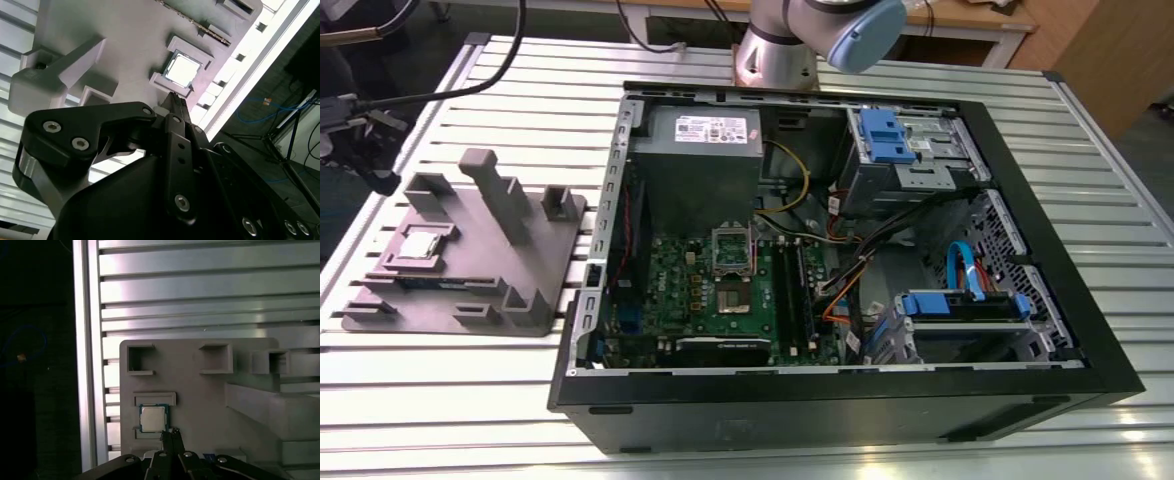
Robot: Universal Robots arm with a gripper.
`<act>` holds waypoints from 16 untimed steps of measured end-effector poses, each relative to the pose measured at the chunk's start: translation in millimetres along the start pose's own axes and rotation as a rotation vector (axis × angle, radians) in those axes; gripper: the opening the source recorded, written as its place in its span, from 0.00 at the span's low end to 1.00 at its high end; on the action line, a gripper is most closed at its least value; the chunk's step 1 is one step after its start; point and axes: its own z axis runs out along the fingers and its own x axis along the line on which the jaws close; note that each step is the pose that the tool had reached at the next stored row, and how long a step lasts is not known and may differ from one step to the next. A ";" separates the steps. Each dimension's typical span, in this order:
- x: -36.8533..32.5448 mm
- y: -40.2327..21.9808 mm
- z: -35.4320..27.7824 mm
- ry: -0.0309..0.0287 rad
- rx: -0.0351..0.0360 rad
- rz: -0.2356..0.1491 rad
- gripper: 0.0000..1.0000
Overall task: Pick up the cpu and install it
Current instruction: 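Pick up the cpu and move it towards the insertion slot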
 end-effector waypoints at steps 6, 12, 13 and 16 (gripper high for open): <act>1.3 -4.7 8.2 0.0014 0.0001 0.000 0.10; 1.6 -8.0 16.0 0.0044 0.0003 0.000 0.10; 1.6 -8.2 17.5 0.0049 0.0004 0.000 0.10; 1.8 -9.3 22.0 0.0061 0.0005 0.000 0.10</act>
